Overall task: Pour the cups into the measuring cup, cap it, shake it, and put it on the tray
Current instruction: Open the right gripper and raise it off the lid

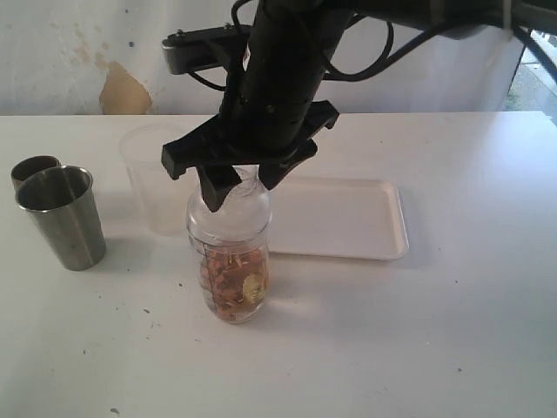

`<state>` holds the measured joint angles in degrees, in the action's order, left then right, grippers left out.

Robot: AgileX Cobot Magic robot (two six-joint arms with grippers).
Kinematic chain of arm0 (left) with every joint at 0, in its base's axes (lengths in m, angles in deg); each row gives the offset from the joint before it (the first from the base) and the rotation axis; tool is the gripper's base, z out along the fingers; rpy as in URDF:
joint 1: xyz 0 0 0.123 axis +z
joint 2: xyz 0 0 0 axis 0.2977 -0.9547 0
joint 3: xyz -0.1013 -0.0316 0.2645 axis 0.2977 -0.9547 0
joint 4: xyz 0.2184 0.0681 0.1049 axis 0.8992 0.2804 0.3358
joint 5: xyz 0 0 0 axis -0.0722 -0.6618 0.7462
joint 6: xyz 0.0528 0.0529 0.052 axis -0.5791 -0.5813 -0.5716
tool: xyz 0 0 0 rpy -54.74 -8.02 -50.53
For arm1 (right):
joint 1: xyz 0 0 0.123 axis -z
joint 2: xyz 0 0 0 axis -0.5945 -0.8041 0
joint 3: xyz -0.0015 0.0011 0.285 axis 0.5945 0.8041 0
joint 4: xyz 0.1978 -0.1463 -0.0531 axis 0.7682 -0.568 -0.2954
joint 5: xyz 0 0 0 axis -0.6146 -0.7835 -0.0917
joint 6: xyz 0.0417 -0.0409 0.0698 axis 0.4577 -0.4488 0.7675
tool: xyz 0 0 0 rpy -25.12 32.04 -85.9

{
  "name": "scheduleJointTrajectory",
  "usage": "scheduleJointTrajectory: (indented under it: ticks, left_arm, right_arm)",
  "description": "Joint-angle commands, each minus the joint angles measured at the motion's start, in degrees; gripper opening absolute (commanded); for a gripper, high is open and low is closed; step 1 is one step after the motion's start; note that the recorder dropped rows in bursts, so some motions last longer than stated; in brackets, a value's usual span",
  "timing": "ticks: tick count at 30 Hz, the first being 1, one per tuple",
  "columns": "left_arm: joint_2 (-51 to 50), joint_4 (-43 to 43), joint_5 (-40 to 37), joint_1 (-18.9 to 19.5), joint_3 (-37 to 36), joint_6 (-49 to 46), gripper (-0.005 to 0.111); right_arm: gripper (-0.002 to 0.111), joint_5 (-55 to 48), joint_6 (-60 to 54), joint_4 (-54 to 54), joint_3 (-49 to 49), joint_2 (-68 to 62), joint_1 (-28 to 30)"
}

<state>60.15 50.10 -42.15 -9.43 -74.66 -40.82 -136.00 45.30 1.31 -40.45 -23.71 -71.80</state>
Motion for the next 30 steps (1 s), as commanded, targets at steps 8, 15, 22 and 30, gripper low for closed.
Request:
scheduleJointTrajectory:
  ticks: [8,15,22,30]
  left_arm:
    - [0.20,0.05,-0.10,-0.01,-0.32,0.18,0.000]
    - [0.20,0.05,-0.10,-0.01,-0.32,0.18,0.000]
    - [0.20,0.05,-0.10,-0.01,-0.32,0.18,0.000]
    - [0.20,0.05,-0.10,-0.01,-0.32,0.18,0.000]
  right_arm:
    - [0.060,4.70,-1.42,-0.67,0.23,5.47,-0.14]
    - [0.000,3.77,-5.79,1.37,0.23,7.08,-0.72]
    - [0.000,4.47,-5.10,-4.94,0.23,4.00,-4.61]
    - [0.000,4.08,-3.41,-4.85,0.23,2.83,-4.61]
